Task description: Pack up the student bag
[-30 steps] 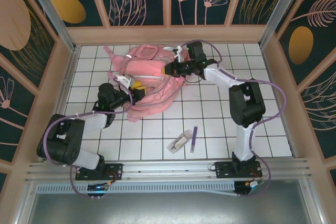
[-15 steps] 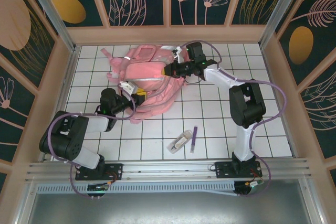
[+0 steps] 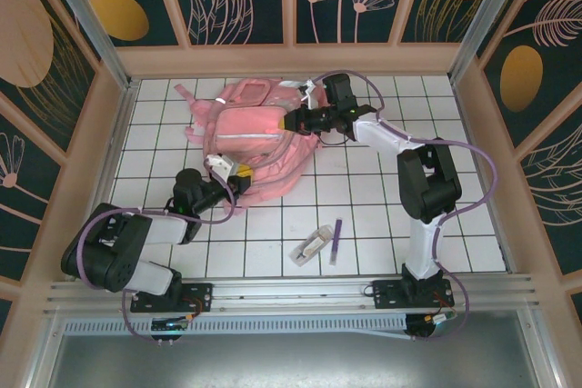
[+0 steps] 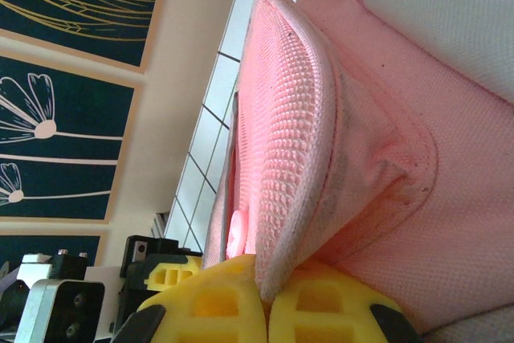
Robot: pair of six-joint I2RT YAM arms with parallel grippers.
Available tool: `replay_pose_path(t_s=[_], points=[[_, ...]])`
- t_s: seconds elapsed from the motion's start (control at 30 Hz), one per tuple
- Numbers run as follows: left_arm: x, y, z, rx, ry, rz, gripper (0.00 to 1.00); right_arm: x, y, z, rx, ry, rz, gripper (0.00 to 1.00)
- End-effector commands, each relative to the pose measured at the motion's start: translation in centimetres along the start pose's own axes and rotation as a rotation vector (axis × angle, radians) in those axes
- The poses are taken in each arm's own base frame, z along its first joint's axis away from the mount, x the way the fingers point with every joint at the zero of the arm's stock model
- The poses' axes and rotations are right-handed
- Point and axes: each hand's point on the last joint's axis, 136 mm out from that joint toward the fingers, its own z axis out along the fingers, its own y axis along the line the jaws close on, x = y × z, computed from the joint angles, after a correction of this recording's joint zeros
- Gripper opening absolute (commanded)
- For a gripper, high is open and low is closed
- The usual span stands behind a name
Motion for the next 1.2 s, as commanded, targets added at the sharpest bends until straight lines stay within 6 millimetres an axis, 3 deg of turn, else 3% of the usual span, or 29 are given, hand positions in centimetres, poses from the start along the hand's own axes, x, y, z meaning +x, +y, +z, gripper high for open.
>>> replay_pose_path(t_s=[0.0,0.1,0.27,0.43,0.57,0.73,0.9,1.17], points=[[-3.3,0.4,0.3,0.0,-0.094,0.023,0.18,-2.8,8.5,-2.7,-0.176,-0.1,-0.265,0.0],[-4.5,0.6,-0.4,-0.002,-0.149,-0.003,0.18,-2.6,8.6,-2.9,-0.171,-0.098,-0.28,0.0],[-4.3,1.2,0.0,0.012,-0.135,-0.05,0.18,-2.3,8.6,-2.9,-0.173,-0.092,-0.282,0.0],[-3.6,0.9,1.1,0.069,-0.117,-0.08,0.14,-2.4,8.7,-2.9,-0.174,-0.096,-0.287,0.0],[-1.5,-0.3,1.9,0.112,-0.029,-0.017,0.12,-2.4,8.8,-3.0,-0.175,-0.098,-0.291,0.0],[-0.8,-0.4,1.8,0.089,-0.023,-0.031,0.16,-2.5,8.8,-2.9,-0.179,-0.106,-0.281,0.0],[-1.5,0.3,2.4,0.067,-0.041,0.005,0.23,-2.4,9.0,-2.6,-0.19,-0.098,-0.292,0.0],[-1.6,-1.8,2.6,0.199,-0.035,0.13,0.37,-2.2,9.5,-2.4,-0.197,-0.087,-0.312,0.0]])
